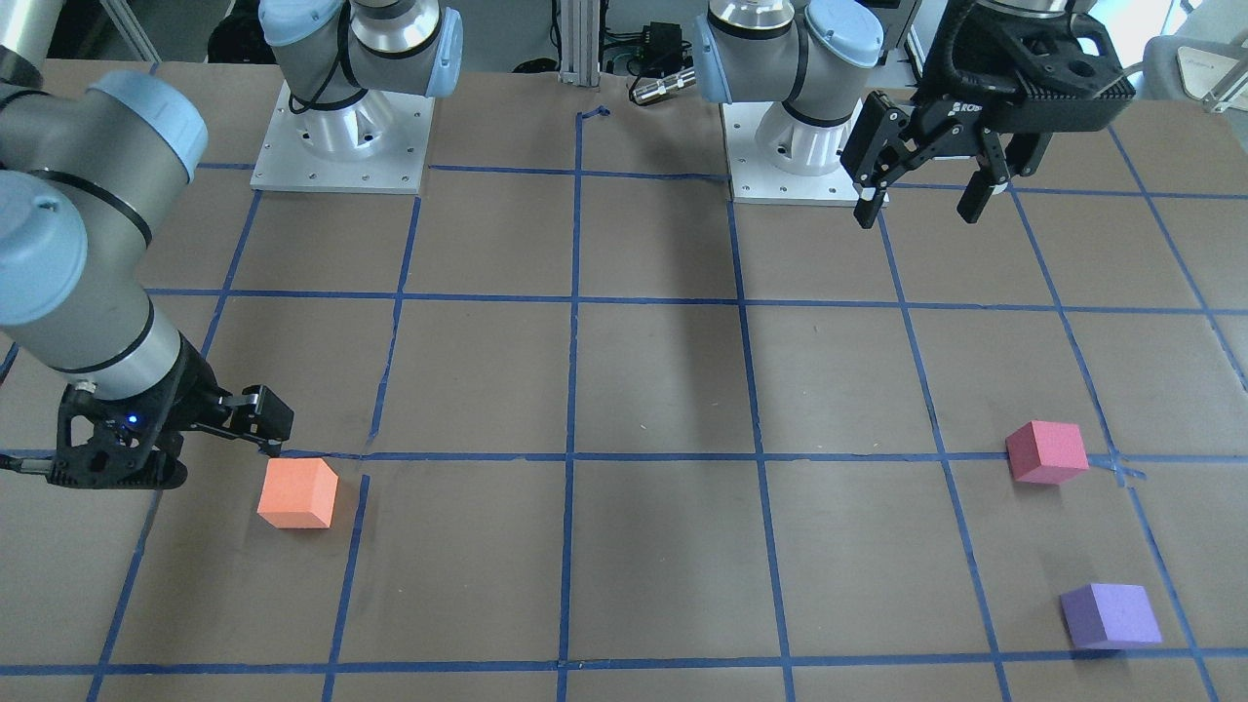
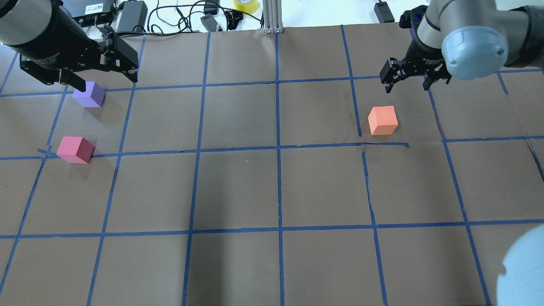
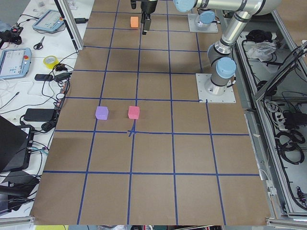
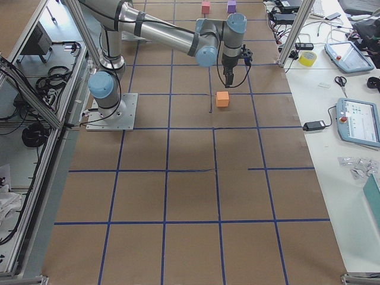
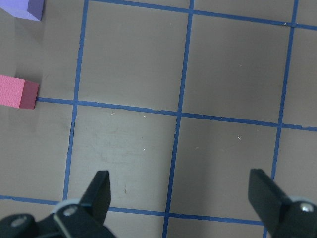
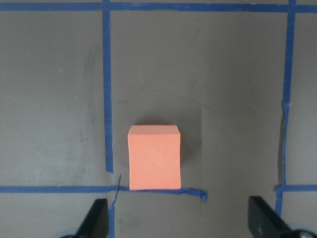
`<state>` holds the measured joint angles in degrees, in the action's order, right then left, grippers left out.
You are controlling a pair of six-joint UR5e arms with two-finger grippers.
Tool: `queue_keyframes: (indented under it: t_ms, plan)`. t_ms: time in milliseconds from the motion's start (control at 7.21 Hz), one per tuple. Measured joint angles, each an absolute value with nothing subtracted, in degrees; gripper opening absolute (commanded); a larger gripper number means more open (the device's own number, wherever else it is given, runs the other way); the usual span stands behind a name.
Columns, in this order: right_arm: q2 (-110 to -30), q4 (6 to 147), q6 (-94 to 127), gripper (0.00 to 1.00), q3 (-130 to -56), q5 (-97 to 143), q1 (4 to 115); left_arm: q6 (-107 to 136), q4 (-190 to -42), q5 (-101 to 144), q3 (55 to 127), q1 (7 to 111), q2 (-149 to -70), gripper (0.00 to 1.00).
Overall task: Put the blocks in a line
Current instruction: 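Lower the right gripper onto the orange cube and close it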
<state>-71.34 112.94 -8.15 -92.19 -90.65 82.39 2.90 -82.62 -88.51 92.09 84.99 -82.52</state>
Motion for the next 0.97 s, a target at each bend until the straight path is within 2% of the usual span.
queue_keyframes:
  t_ms: [971]
  plan:
    - [-62.5, 115.8, -8.0, 1.00, -92.4, -90.7, 82.8, 2.9, -82.5, -88.5, 93.0, 85.0, -81.9, 1.00]
